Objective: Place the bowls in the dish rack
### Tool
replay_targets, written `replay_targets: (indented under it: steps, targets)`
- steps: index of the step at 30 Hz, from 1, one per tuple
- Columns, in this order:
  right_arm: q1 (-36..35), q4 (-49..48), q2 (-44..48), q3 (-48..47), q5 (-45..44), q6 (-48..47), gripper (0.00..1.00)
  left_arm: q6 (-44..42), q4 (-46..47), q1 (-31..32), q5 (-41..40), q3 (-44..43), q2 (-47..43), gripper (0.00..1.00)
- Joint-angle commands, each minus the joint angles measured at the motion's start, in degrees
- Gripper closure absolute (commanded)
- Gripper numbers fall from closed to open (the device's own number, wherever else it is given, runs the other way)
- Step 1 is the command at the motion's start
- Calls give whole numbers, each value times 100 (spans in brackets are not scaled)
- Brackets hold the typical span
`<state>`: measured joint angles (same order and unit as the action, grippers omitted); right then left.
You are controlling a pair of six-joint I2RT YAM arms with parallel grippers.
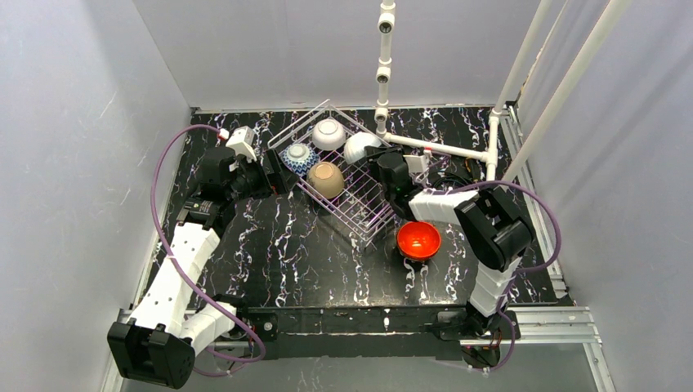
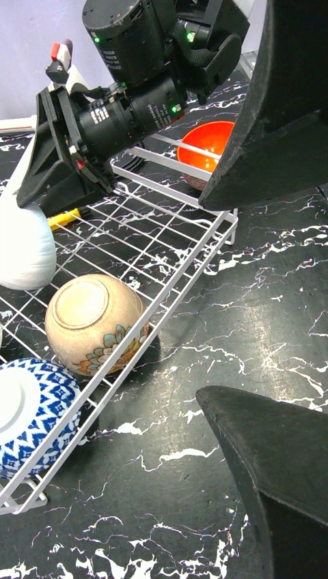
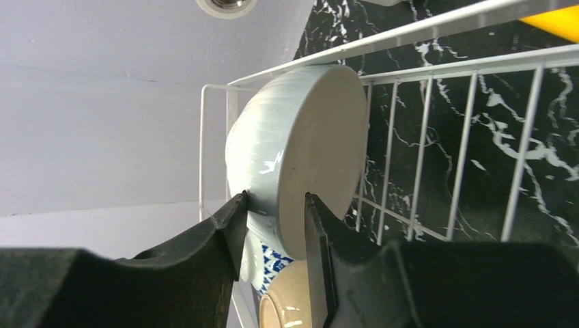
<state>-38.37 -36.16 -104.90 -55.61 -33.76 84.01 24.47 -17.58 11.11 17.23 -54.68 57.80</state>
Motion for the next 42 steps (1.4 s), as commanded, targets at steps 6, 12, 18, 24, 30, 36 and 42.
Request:
replay_targets:
  steps: [6, 12, 18, 24, 30, 36, 42]
  targets:
    - [-28, 824, 624, 447, -175, -204, 54, -63, -23, 22, 71, -17, -76, 2]
    - [-22, 1110, 804, 544, 55, -276, 47, -60, -29, 22, 52, -21, -76, 2]
    - [-26, 1553, 1094, 403, 98, -492, 41, -63, -35, 22, 27, -25, -93, 2]
    - [126, 3344, 1047, -354, 849, -705, 32, -91, -45, 22, -30, -21, -121, 2]
    - [180, 3448, 1314, -230, 942, -1221, 32, -85, -53, 22, -27, -26, -112, 2]
    - [241, 3588, 1662, -438, 877, -2279, 32, -90, -67, 20, -32, -41, -102, 2]
    - [270, 4108, 1395, -1129, 1254, -4001, 55, -83, -81, 22, -46, -56, -94, 2]
